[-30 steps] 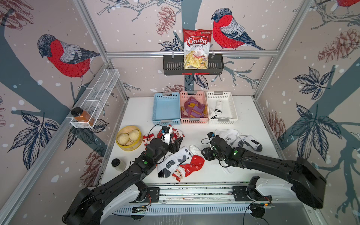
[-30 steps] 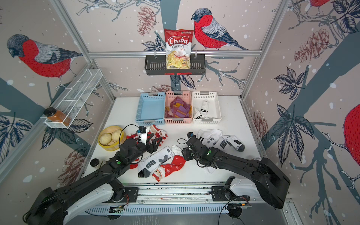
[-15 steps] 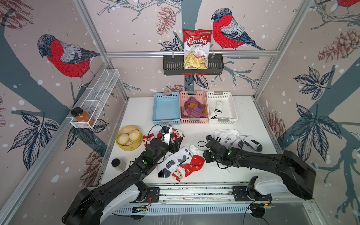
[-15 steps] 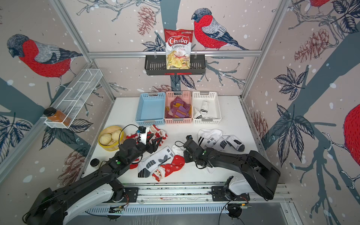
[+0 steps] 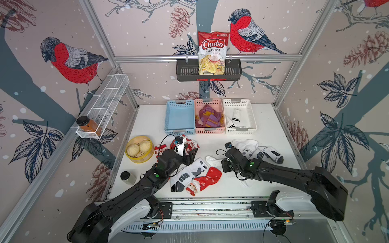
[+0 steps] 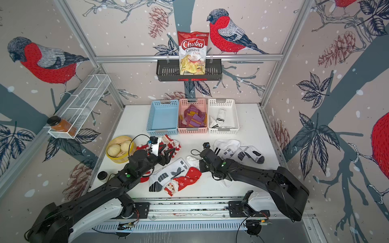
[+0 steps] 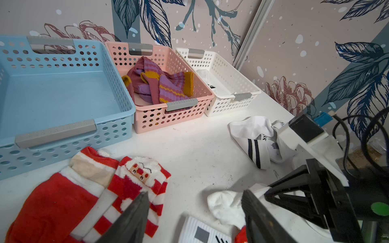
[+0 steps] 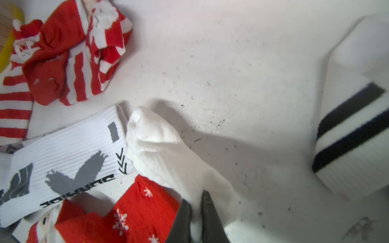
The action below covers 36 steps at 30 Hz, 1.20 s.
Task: Sort the socks into the basket by color
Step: Pick up the sock at the center of the board, then place the sock in the bin.
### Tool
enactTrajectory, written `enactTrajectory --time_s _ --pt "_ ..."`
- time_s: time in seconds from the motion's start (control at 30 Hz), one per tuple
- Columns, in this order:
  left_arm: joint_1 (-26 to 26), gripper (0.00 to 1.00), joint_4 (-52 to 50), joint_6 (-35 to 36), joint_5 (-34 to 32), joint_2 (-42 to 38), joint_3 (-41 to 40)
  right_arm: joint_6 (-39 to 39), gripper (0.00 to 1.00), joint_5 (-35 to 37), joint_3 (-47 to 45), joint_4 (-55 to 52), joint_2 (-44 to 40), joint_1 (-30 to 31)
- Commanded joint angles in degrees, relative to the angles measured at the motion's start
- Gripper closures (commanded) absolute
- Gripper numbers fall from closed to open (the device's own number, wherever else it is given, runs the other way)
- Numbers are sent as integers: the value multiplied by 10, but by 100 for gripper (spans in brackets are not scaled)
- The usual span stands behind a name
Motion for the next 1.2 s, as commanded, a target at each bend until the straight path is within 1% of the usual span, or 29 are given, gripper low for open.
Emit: enactTrajectory --time_s 0.0,0.23,0.4,0.5,0.6,0.73,0.97,1.07,1.17 --pt "0 30 7 5 18 1 1 -14 87 13 15 9 -13 -12" --pt "0 29 4 10 25 8 13 -40 87 15 53 7 -57 -70" --pt "0 29 11 9 45 28 28 -63 87 47 98 -4 -67 -121" --pt "0 29 22 5 54 37 26 -80 86 58 108 30 -74 -169" --pt "0 28 25 7 57 44 27 -96 85 38 131 45 -62 -232" --pt "0 28 14 17 56 53 39 -119 85 28 177 57 -19 -295" --pt "0 28 9 12 51 53 37 -131 85 -20 278 80 136 -393" --pt "0 28 5 12 47 47 34 -131 85 -44 342 66 211 -424" --pt "0 27 0 11 38 41 32 -132 85 -62 412 45 288 -441"
